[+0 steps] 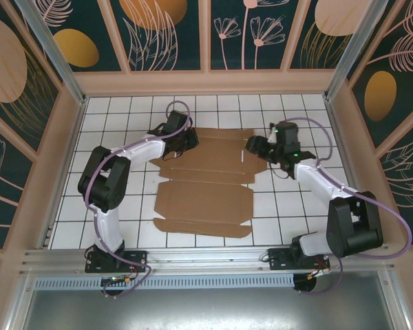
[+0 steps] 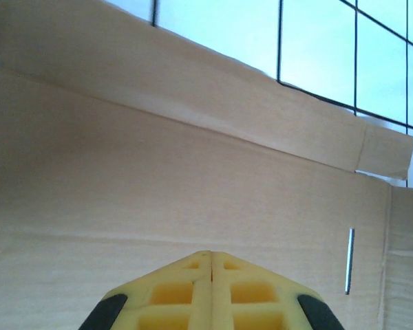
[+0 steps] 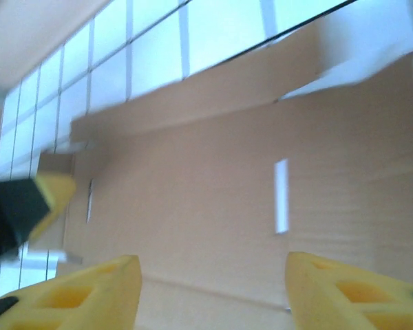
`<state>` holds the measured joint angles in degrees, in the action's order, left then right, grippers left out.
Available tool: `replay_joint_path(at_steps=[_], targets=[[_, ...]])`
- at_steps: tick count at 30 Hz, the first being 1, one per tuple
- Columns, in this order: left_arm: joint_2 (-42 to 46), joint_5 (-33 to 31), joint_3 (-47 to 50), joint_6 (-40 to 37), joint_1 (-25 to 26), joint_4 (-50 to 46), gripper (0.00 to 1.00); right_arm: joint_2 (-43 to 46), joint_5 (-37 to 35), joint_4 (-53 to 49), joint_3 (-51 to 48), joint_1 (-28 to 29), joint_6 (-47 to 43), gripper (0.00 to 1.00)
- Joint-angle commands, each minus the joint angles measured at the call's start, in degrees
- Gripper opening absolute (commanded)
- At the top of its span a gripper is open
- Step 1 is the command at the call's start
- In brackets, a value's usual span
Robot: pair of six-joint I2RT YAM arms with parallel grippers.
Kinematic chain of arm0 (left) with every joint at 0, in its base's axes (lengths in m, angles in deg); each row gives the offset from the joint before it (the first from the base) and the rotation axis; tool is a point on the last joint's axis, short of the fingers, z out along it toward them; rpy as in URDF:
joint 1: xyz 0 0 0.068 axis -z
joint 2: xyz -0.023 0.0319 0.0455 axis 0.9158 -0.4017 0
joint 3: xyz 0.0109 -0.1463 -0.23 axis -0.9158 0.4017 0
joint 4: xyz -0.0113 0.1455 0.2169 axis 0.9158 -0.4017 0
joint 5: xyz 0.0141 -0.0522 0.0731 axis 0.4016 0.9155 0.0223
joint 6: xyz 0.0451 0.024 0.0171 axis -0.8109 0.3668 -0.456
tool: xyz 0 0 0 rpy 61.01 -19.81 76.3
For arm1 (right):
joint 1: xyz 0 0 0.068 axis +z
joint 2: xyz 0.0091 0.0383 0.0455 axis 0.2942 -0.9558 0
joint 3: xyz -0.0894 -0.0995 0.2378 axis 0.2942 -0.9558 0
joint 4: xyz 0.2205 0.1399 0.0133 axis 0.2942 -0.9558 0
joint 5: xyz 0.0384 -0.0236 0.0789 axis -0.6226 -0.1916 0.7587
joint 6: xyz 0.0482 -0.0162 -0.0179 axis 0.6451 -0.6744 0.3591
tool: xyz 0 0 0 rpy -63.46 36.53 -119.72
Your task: Fold the paper box
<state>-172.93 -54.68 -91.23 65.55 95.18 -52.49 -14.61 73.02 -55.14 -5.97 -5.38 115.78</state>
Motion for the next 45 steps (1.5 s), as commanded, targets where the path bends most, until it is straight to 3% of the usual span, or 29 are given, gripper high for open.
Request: replay_joint_path(at_steps=[1,4,8,13,20,25,28,32,37,41,45], targets=[[-4.69,2.97,-3.00,-0.56,0.49,0.12,0.00,-0.50,1.73,0.84,-0.90,-7.74,-1.22,0.67],[-7.28,3.67,-4.21,-0.43,0.49,-0.11,0.00,-5.57,8.38,3.13,-0.35,-11.39,-1.36,0.71],[-9.34,3.39,-3.48,-0.09,0.48,0.78,0.00,-10.97,13.42,5.43,0.77,-11.77,-3.81,0.76],[-10.94,3.51,-2.88,0.45,0.47,1.22,0.00,-16.39,17.70,6.12,2.04,-12.08,-4.64,0.75],[-11.97,2.98,-1.93,0.43,0.32,1.40,0.00,-24.12,24.14,9.13,3.53,-12.65,-3.73,0.60],[-12.30,2.54,-0.86,0.77,0.17,1.53,0.00,-25.40,28.99,14.12,1.93,-13.82,-0.60,0.37],[-12.45,2.62,-0.36,1.19,0.23,1.80,0.00,-23.35,30.56,15.73,0.95,-13.66,0.49,0.29],[-12.35,2.58,-0.11,1.28,0.23,1.84,0.00,-20.57,30.33,15.35,0.80,-12.99,1.07,0.24],[-12.27,2.45,-0.11,1.45,0.23,1.73,0.00,-19.32,24.67,8.06,4.34,-8.72,-2.57,0.19],[-12.16,2.64,-0.11,1.59,0.23,1.84,0.00,-19.53,22.82,6.96,6.76,-4.48,-1.93,0.22],[-11.94,2.54,0.09,1.54,0.23,1.84,0.00,-22.16,20.37,5.70,10.40,-0.36,-1.44,0.47]])
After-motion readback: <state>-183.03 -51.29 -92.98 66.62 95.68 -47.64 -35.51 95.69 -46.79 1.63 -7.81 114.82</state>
